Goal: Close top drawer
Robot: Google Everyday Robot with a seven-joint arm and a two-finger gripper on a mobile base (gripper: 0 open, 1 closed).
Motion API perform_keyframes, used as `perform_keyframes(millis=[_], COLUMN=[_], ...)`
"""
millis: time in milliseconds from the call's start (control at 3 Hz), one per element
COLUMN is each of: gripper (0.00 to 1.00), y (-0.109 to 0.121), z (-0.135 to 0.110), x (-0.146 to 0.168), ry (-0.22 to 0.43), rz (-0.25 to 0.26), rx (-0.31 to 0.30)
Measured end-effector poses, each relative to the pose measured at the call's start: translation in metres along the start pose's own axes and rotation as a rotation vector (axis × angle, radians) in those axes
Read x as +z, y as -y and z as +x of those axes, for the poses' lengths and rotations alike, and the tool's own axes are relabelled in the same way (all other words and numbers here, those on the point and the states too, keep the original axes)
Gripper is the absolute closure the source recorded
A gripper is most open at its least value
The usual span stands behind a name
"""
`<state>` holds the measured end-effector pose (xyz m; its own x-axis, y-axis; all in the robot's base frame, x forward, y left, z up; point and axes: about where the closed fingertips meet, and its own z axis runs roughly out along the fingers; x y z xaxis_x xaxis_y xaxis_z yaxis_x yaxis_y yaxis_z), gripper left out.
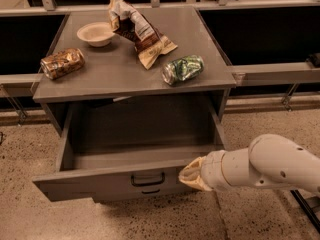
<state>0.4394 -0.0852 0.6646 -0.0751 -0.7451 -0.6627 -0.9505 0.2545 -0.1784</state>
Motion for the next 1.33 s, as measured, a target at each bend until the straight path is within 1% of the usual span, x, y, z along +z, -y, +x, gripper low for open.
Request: perform_keyframes(millis=[333, 667, 1333], gripper=[1.0, 1.0, 1.0], y=[0.017, 0.035, 0.075], z=[0.006, 0.012, 0.011], x=[0.013, 0.02, 0.031], ry=[0.015, 0.029, 0.057], rz=[0.028, 0.048, 0.077], rx=[-0.037, -0.086, -0.168])
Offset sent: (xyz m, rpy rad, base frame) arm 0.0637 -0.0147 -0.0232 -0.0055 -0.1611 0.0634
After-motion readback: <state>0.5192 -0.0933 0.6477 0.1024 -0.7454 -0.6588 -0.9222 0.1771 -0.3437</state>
